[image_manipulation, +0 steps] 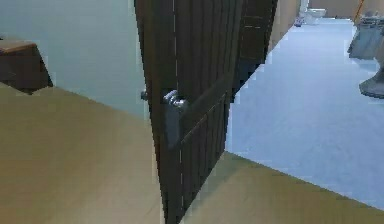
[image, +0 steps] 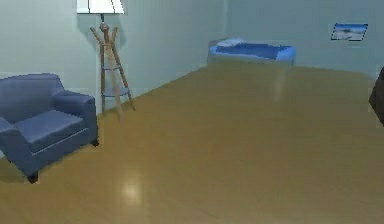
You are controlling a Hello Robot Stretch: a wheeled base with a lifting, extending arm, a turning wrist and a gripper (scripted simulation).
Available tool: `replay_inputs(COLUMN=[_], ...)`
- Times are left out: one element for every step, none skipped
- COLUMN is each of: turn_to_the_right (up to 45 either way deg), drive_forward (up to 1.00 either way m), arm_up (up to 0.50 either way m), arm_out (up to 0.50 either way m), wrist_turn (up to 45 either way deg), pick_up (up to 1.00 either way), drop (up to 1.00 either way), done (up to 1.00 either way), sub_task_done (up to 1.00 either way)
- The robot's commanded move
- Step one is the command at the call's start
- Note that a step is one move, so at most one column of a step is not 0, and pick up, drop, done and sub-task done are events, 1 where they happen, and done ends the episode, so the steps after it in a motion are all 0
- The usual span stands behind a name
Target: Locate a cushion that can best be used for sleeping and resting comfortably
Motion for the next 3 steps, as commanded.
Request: replay_inputs(turn_to_the_right=[12.0, 0.0, 0.0], drive_forward=[0.00, 1.00, 1.00], arm_up=[0.00, 0.00, 0.00], arm_out=[0.00, 0.00, 0.00], wrist_turn=[0.0, 0.0, 0.0], pick_up=[0.00, 0.00, 0.00], drop=[0.00, 0.00, 0.00], done=[0.00, 0.00, 0.00], sub_task_done=[0.00, 0.00, 0.00])
